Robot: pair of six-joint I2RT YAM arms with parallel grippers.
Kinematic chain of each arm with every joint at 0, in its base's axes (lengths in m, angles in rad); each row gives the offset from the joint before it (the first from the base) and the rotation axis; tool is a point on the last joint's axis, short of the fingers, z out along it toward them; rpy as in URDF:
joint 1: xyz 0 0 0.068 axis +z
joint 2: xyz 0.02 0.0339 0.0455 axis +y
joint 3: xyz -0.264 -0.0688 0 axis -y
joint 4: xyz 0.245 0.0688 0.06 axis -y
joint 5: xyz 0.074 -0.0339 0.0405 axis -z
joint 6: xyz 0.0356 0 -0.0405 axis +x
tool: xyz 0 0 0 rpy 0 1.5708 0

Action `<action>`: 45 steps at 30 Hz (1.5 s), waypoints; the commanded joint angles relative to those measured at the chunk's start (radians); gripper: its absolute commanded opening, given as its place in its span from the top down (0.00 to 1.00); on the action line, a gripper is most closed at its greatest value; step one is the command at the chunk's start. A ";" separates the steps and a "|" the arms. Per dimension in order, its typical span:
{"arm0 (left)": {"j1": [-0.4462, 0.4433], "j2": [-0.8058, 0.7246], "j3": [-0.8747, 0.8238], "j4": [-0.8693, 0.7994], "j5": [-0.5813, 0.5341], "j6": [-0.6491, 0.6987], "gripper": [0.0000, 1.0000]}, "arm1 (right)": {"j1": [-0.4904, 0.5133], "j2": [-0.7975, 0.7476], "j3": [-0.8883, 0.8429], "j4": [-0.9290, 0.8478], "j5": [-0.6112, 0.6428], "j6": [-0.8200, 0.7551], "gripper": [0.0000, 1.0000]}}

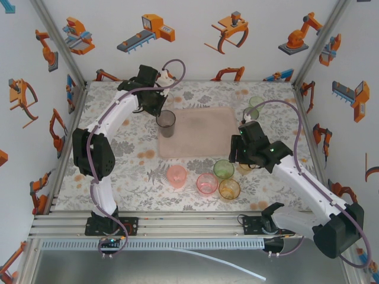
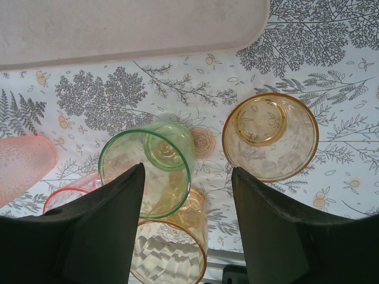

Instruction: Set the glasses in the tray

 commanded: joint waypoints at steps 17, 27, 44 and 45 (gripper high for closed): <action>0.022 0.045 0.044 -0.030 0.029 -0.017 0.75 | 0.005 0.005 0.040 -0.014 0.019 0.001 0.42; 0.027 0.034 0.056 -0.033 0.027 -0.015 0.59 | 0.005 0.001 0.034 -0.014 0.023 0.001 0.42; 0.030 0.000 0.083 -0.069 0.021 -0.018 0.43 | 0.005 -0.034 0.026 -0.009 0.020 0.009 0.41; 0.031 -0.007 0.082 -0.076 0.018 -0.017 0.43 | 0.005 -0.038 0.028 -0.008 0.020 0.012 0.41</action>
